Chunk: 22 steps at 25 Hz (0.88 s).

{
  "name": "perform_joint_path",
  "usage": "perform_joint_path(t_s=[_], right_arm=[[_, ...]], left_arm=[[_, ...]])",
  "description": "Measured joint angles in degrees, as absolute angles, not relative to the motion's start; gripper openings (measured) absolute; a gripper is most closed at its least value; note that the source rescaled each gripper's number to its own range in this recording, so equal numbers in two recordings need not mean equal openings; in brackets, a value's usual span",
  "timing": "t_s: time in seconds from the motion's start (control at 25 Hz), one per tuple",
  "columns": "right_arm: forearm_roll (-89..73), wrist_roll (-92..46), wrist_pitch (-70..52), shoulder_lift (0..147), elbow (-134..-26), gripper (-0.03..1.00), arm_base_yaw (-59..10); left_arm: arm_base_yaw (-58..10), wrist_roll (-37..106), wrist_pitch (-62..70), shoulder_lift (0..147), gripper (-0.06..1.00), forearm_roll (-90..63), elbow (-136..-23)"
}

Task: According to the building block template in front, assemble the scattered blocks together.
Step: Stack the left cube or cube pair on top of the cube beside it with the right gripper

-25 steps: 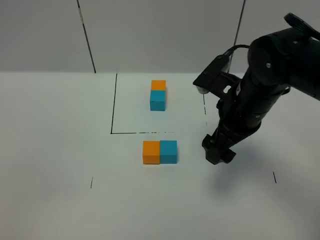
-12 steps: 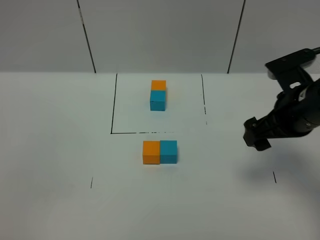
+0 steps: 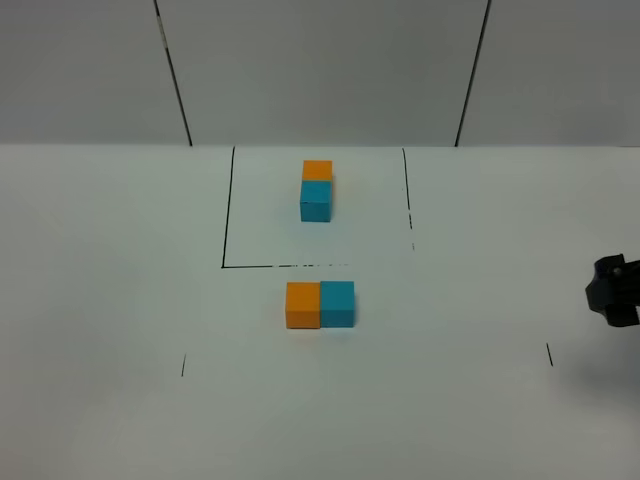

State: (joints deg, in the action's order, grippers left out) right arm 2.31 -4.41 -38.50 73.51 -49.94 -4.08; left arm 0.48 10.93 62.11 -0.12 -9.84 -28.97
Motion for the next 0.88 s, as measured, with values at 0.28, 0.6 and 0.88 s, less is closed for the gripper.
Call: perform_joint_path(t_s=[0.28,0.6,0.88], right_arm=[[6.66,5.88,-39.86,66.12,-49.50,0.95,-3.76],[8.19,9.03,-35.75,53.26,-41.13,0.95,-3.76],[8.46,9.07,-33.85,49.29,-39.98,0.93,-3.76]], left_arm=[[0.48,10.93,62.11,-0.12,0.68,-9.84,-28.97],[0.48,10.93,62.11,-0.12,0.68,-9.84,-28.97],[0.48,10.93,62.11,-0.12,0.68,-9.84,-28.97]])
